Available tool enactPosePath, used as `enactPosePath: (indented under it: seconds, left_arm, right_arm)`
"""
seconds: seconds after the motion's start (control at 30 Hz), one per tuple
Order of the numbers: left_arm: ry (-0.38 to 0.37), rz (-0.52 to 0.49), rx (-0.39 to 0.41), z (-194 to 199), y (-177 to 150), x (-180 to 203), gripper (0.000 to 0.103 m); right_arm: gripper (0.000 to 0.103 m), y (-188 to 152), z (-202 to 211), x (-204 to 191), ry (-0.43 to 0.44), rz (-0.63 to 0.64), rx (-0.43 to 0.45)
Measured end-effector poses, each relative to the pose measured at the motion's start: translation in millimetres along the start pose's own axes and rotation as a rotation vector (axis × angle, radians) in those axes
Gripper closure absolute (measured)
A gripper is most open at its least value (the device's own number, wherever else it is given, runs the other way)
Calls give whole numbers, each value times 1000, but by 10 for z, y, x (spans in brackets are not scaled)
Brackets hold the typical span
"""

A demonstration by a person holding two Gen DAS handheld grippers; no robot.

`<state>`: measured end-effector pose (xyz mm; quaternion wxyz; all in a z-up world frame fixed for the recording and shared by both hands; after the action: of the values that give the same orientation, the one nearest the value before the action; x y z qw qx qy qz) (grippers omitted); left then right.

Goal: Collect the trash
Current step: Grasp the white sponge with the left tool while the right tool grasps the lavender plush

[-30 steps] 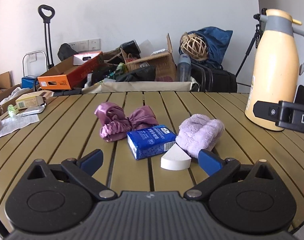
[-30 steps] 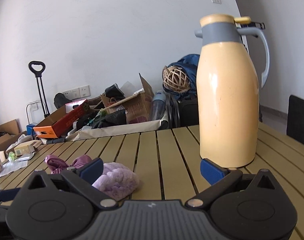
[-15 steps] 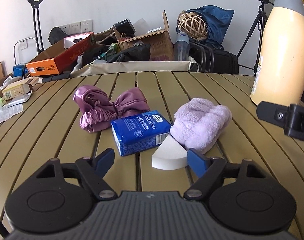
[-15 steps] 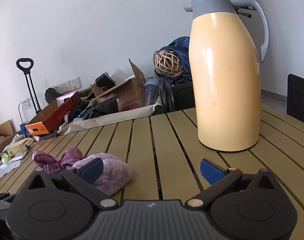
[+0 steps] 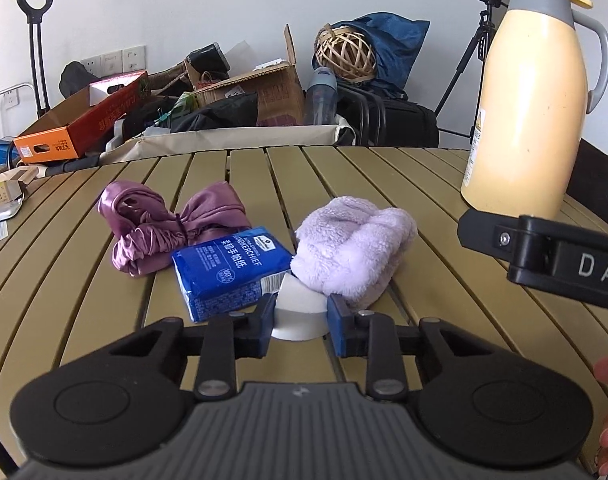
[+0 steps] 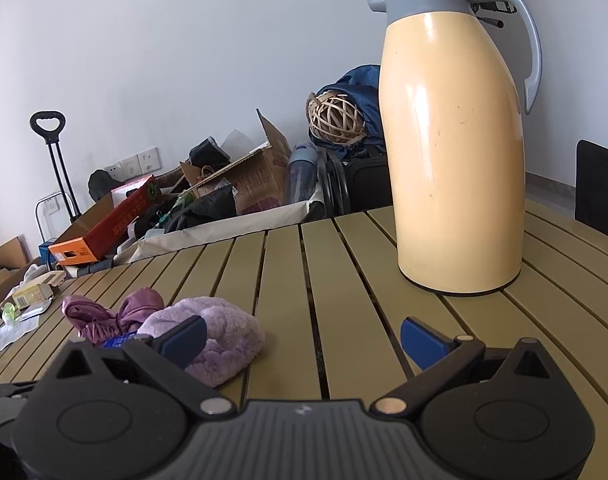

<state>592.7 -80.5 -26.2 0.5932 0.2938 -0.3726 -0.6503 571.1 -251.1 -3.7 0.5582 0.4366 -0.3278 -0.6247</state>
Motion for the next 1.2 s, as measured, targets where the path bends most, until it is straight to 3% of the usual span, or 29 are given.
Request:
enactPosePath:
  seconds: [0.37,0.57,0.77,0.87,1.2]
  left_arm:
    - [30,10,55,225,39,-131,77]
    - [74,17,112,421,101,-280,77]
    - [147,88,149,564,160,-585,77]
    - [169,117,157,611,181,-742,77]
    - [210,161,149,682,183,-1079,77]
  right_arm:
    - [0,-14,-42,-17,26,-34,-6]
    - [0,23,-20,-166,126,-86,6]
    - [0,51,11,-464,35,-9,61]
    - [0,40,-33,-625,43,20,51]
    - [0,-46,-364,-1048,-56,141,-37]
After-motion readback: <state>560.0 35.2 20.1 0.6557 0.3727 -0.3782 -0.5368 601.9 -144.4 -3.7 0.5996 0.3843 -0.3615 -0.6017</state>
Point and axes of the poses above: each gripper's, at about its wrist camera, not at the fingertips, and z roughly against the way its jaws point, x to its right, y to its top, the point moved 3 cm from there along -z, roughly the way its jaws point, and after that the axes turned 3 degrees about z, right-handed, at the moved point
